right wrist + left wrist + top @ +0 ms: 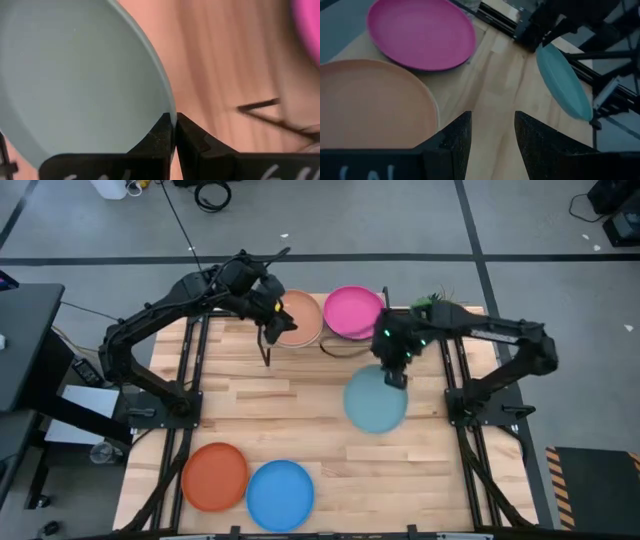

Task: Place and stack plates onto a shelf
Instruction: Stack the light blue plate on top of the brown plate on the shelf

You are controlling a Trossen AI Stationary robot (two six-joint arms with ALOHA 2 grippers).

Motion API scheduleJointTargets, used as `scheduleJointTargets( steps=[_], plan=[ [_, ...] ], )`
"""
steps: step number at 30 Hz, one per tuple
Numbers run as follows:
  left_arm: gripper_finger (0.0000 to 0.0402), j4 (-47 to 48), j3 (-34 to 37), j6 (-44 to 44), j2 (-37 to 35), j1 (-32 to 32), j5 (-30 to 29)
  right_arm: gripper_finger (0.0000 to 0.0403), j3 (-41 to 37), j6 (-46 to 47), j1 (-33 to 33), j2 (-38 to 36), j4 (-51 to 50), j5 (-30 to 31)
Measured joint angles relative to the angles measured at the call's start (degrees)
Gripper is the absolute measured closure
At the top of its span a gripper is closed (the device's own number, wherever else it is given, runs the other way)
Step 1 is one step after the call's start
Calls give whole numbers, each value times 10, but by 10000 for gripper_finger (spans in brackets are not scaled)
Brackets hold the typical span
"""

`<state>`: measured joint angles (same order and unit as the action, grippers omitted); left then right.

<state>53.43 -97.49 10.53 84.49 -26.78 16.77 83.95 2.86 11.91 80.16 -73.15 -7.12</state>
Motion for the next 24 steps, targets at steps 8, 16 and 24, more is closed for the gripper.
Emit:
scheduleJointTargets(
  steps=[8,16,24],
  plan=[
    [225,14,0,78,0,3,-17,384,176,-20,71,99,-13,36],
    [144,-72,54,165,10,19,-20,384,281,-38,109,145,-5,110],
    [125,-159,79,205,24,19,1,384,283,-44,119,145,-3,120]
  ],
)
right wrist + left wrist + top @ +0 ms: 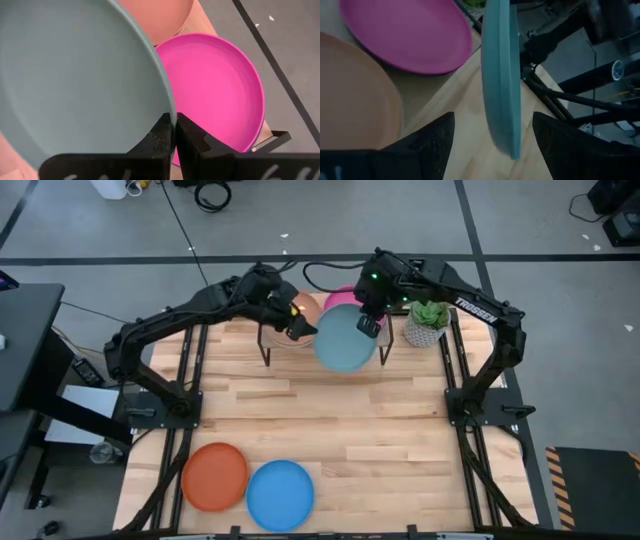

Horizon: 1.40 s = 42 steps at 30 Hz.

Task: Place and stack plates onto a shelf
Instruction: Stack the light blue plate on top of the brown plate on the shelf

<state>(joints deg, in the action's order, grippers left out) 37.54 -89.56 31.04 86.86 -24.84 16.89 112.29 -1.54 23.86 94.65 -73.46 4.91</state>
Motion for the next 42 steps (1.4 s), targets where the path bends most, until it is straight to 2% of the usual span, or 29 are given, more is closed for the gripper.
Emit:
scheduleJointTargets(
  steps=[4,8,12,28,32,37,42],
  plan=[
    [125,-47,1,14,20,10,15,384,0,0,0,0,2,0],
    [126,-53,1,22,37,18,-5,384,0,12,0,0,6,-3],
    [143,-70,1,27,45,22,-5,383,0,14,0,0,6,-7],
    [338,-59,1,48,46,19,-6,373,0,15,-1,-2,20,-22],
    [347,-52,1,47,44,7,2,342,0,15,0,-4,20,-23],
    [331,-45,0,47,32,-19,29,283,16,0,15,-21,9,-20],
    [342,4,0,24,18,-63,42,220,36,-1,46,-56,3,37]
  ],
)
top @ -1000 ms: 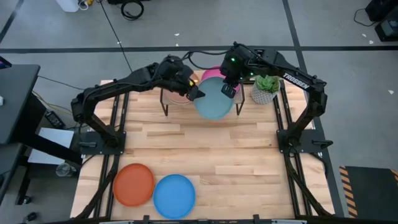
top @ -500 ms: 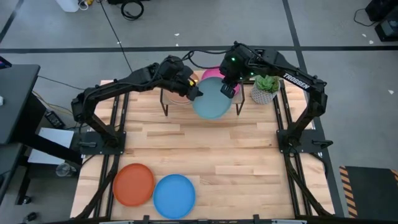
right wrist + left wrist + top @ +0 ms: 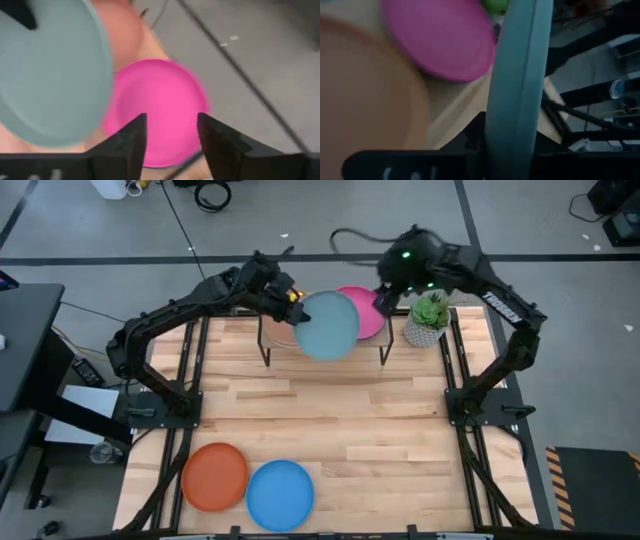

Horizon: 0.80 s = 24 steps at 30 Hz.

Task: Place and stack plates onto a shelf
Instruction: Stack the light blue plate on top of the brown plate on the shelf

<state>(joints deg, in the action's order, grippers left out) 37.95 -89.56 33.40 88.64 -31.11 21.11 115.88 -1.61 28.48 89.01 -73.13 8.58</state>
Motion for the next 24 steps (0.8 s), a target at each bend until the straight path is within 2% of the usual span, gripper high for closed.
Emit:
scheduleJointTargets(
  steps=[5,10,16,24],
  plan=[
    [342,74,0,-44,-20,-63,4,167,1,2,33,-42,-4,8],
    [331,132,0,-85,-30,-132,1,134,1,20,48,-69,-16,6],
    [342,158,0,-108,-33,-192,-1,126,1,35,48,-75,-37,3],
    [337,172,0,-117,-11,-200,18,130,1,36,36,-66,-41,2]
  ],
)
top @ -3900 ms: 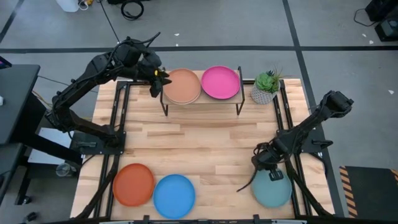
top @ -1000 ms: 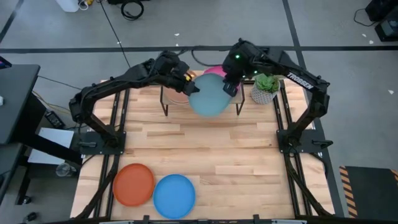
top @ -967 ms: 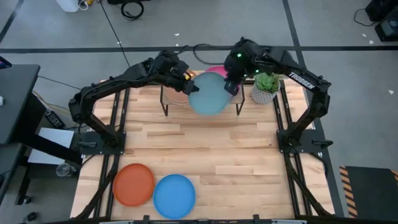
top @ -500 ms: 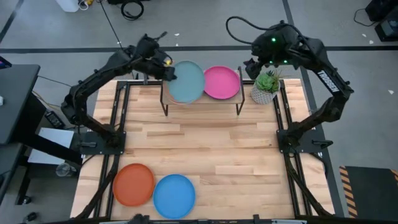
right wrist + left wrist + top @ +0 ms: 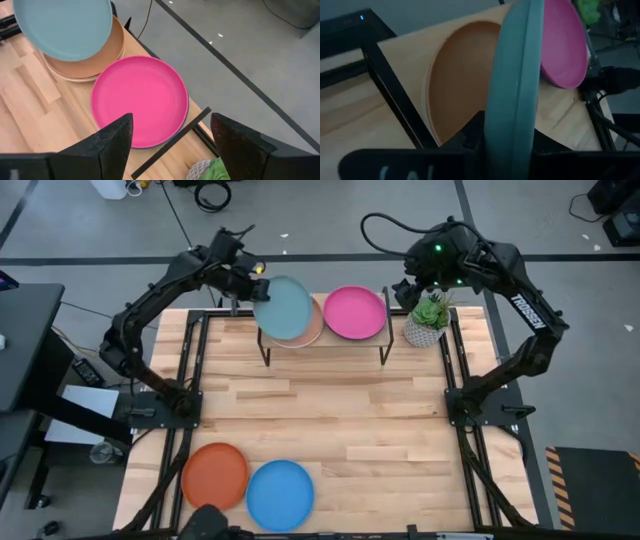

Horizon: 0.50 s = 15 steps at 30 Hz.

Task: Place and stack plates onto a shelf
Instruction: Stack the light blue plate on top of the brown plate on the shelf

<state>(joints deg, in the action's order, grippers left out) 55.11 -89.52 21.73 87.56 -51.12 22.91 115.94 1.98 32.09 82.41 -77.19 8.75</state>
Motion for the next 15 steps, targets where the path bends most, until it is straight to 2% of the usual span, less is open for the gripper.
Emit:
scheduleJointTargets(
  steps=[10,15],
  plan=[
    [335,-21,0,4,45,8,37,133,0,10,-11,9,4,-19],
    [294,-24,0,-1,51,9,34,133,0,11,-16,9,4,-20]
  ],
)
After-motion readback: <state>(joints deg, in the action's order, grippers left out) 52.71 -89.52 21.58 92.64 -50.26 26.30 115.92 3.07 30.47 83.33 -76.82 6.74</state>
